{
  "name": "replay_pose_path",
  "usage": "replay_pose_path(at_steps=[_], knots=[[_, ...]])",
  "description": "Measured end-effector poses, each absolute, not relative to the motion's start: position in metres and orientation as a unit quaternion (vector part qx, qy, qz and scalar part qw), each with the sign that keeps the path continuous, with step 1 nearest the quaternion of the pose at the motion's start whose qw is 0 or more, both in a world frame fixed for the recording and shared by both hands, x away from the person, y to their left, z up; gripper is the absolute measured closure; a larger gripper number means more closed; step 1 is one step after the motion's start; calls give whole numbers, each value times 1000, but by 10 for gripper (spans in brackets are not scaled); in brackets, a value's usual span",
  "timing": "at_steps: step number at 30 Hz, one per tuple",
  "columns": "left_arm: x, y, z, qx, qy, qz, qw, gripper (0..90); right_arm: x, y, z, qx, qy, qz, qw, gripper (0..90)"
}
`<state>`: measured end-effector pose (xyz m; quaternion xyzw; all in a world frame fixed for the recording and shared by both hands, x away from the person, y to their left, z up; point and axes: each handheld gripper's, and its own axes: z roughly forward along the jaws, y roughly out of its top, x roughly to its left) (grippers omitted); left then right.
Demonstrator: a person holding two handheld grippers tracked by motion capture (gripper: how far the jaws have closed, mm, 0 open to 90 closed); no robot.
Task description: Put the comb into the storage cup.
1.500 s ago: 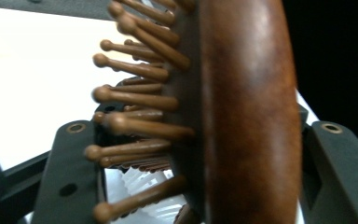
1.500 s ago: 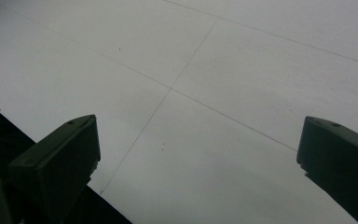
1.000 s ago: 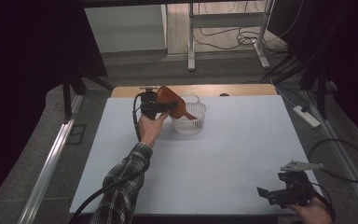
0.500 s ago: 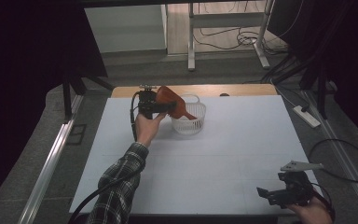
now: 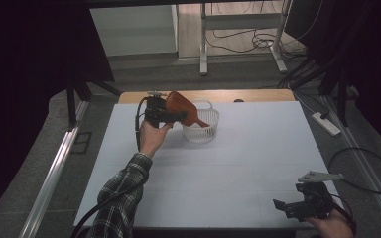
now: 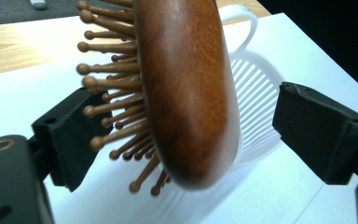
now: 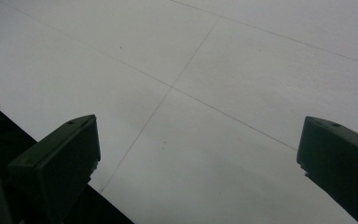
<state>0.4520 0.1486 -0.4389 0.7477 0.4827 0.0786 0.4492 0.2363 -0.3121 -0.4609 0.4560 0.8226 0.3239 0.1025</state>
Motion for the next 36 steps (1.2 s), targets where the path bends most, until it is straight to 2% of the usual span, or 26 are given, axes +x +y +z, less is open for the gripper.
replay_pose_path(at_steps=[21,36], knots=[[429,161,-437,773,441,110,442,33,236,-311,-461,455,824,322,104,0],[411,169,-441,777,428,128,444,26,235,-311,-461,453,825,321,107,0]])
